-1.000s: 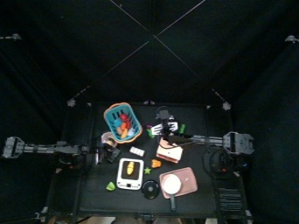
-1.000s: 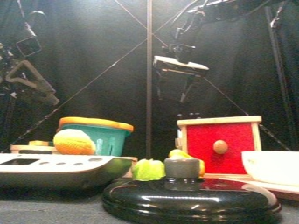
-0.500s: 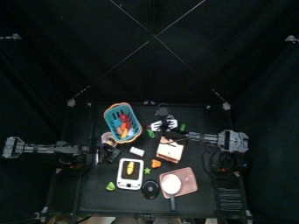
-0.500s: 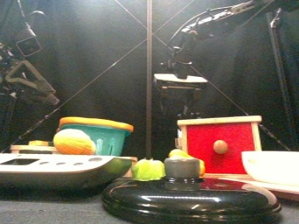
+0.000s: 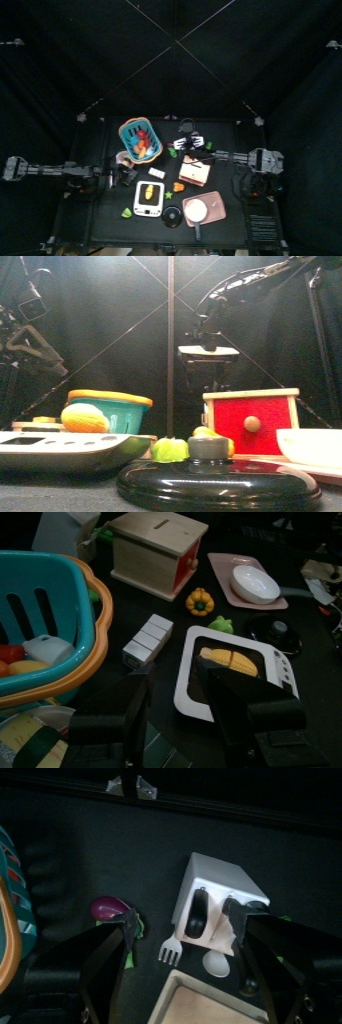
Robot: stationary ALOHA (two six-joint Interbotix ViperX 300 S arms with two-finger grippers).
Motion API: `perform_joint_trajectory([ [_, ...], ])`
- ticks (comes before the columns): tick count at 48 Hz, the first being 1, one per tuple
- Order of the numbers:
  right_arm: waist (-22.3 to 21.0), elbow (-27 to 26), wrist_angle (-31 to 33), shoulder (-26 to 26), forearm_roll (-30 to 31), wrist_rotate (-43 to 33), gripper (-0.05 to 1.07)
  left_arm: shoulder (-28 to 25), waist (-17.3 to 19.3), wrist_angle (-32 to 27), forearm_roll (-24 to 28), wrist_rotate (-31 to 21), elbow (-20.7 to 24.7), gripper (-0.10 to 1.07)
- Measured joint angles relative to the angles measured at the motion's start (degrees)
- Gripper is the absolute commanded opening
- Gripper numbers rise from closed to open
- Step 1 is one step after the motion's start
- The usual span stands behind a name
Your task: Grab cleaver
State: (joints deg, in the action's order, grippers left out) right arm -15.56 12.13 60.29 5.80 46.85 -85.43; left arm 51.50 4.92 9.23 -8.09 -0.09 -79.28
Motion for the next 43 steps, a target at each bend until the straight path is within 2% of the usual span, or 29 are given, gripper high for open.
perform_joint_trajectory([
  [4, -0.09, 0.0, 0.09, 0.44, 0.0, -0.09, 0.96, 0.09, 0.0, 0.0, 0.0, 0.09, -0.09, 0.78],
  [17, -0.97, 0.09, -0.09, 1.76, -0.26, -0.18, 0.68, 0.09, 0.0, 0.0, 0.0, 0.09, -0.18, 0.78],
  [21, -1.23, 0.09, 0.09, 1.93, -0.26, -0.35, 0.63, 0.09, 0.0, 0.0, 0.0, 0.09, -0.18, 0.78],
  [43, -2.11, 0.09, 0.0, 1.93, 0.0, -1.05, 0.58, 0.0, 0.0, 0.0, -0.09, 0.09, -0.18, 0.78],
])
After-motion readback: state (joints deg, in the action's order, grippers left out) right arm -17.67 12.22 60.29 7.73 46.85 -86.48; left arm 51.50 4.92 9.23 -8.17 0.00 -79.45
